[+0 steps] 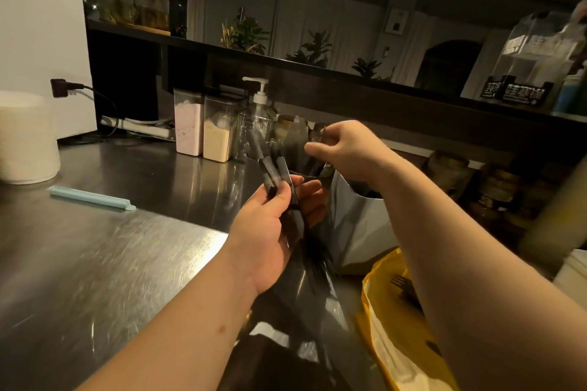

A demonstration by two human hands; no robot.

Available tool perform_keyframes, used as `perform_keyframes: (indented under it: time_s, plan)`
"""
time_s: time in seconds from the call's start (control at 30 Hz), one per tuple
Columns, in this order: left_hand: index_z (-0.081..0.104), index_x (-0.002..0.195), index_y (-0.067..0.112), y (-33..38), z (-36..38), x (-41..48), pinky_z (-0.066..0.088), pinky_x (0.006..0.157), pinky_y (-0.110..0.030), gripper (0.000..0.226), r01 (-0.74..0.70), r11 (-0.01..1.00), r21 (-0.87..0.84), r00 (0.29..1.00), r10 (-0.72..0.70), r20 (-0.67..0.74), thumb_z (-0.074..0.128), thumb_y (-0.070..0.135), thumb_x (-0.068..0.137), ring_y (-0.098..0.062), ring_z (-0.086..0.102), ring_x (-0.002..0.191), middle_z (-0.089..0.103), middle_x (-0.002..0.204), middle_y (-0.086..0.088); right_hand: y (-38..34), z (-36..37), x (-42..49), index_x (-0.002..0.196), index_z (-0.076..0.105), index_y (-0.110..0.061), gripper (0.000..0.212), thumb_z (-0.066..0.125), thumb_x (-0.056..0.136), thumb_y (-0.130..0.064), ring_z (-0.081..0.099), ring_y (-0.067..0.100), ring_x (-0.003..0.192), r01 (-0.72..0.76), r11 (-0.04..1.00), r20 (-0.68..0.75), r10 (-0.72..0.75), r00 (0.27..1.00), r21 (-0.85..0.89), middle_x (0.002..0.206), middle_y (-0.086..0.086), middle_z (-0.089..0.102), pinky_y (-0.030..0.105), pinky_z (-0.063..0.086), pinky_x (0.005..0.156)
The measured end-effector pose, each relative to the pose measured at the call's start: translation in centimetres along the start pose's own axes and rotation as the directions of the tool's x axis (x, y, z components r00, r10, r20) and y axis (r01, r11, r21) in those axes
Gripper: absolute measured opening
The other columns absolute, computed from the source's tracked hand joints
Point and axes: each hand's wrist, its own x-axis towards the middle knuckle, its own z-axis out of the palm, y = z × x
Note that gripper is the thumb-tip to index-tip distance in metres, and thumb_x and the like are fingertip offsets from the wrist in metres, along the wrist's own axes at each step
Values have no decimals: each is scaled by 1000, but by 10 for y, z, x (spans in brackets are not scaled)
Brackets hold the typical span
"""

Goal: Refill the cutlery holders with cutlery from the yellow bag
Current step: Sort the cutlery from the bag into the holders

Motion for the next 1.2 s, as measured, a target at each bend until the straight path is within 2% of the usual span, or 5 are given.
perform_keyframes:
  time_s: [0.17,0.33,0.53,0.97,1.2]
  plan:
    - [59,119,6,1,0,1,56,92,-45,26,-18,998,-64,1000,18,1,38,16,109,-29,73,105,75,112,-16,7,-12,-67,93,69,-19,15,62,97,-31,64,7,76,189,917,-386,-42,922,352,85,-1,69,22,52,64]
    - [58,115,11,0,0,0,51,101,-46,23,-49,993,-111,998,53,28,37,19,109,-26,71,110,75,116,-12,8,5,-104,99,69,-24,37,69,79,-56,67,6,82,-8,991,176,-16,984,132,89,-8,70,24,59,72]
    - [56,110,10,-1,0,3,52,99,-46,21,-74,987,-145,997,75,0,36,17,109,-30,71,110,74,115,-15,16,13,-100,95,74,-20,14,80,83,-25,73,11,80,-52,978,285,-7,959,201,86,-2,75,30,62,76]
    - [63,115,12,-7,1,-2,53,56,-27,25,-47,993,104,999,49,-17,42,23,108,-13,64,66,68,85,-5,37,-19,-84,95,69,-10,11,70,89,-1,64,17,68,176,445,-330,295,897,878,82,8,69,23,53,56]
    - [41,103,16,-12,0,-4,18,49,-27,19,-13,876,482,1000,14,2,34,33,110,-13,32,51,47,72,-3,64,-59,-91,102,67,-12,11,67,93,-8,72,18,94,377,702,-726,288,624,603,96,3,68,34,62,77]
